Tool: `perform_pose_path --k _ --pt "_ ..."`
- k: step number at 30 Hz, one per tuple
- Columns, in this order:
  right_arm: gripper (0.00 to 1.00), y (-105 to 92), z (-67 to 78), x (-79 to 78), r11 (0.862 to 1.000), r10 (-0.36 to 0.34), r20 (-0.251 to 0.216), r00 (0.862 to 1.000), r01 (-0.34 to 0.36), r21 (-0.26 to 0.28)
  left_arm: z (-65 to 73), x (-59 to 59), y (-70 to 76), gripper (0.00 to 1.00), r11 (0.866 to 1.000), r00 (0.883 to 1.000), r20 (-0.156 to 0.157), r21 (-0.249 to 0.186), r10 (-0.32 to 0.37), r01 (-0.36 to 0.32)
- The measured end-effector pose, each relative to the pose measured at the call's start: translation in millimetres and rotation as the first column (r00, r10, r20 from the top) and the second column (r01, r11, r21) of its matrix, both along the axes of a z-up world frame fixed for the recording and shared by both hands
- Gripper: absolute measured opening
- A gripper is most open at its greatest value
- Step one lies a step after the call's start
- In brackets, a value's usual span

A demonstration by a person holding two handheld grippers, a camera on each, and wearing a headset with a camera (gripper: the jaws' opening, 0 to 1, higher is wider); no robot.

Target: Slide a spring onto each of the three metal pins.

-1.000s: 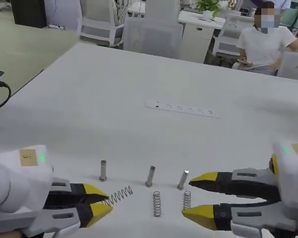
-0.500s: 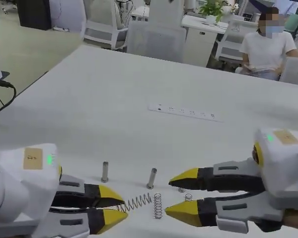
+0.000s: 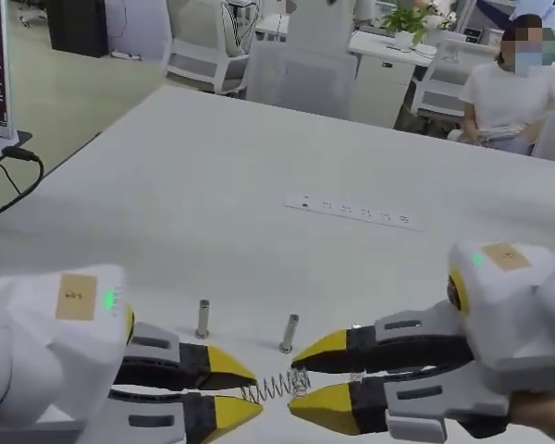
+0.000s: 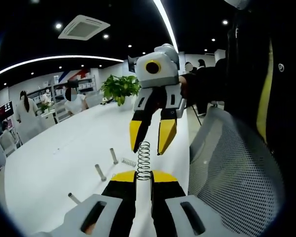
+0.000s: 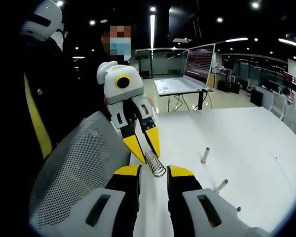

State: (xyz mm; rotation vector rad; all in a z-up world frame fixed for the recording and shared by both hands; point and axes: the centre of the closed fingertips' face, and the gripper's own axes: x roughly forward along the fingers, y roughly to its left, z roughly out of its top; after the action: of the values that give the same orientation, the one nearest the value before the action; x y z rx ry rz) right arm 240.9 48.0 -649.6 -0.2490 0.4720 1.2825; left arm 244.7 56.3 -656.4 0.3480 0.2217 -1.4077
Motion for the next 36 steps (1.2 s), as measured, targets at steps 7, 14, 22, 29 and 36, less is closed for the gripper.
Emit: perform_pose_path --k 7,14,22,29,36 --pt "0.16 1.8 1.1 -3.0 1.000 0.015 -0.015 1.000 -0.014 0.014 5.3 -5.3 -7.4 0.03 1.000 1.000 0.011 -0.014 -0.027 0.027" --pt "0.15 0.0 0.8 -6.2 0.999 0.020 -0.036 0.999 -0.019 0.028 8.5 -8.7 -14.1 0.03 0.999 0.999 0.021 -0.022 -0.042 0.042" --pt "0.11 -7.0 3.2 -7.1 0.999 0.014 -0.040 0.999 -0.012 0.049 12.8 -11.4 -23.7 0.03 0.999 0.999 0.028 -0.029 -0.045 0.046" --pt "0.10 -10.4 9.5 -11.1 0.998 0.028 -0.044 0.999 -0.025 0.063 19.5 -14.5 -28.6 0.03 0.999 0.998 0.059 -0.005 -0.033 0.033" --pt "0.09 -6.2 13.3 -10.5 0.996 0.061 -0.069 0.996 -0.057 0.067 21.5 -13.0 -25.1 0.03 1.000 0.998 0.058 0.019 0.015 -0.016"
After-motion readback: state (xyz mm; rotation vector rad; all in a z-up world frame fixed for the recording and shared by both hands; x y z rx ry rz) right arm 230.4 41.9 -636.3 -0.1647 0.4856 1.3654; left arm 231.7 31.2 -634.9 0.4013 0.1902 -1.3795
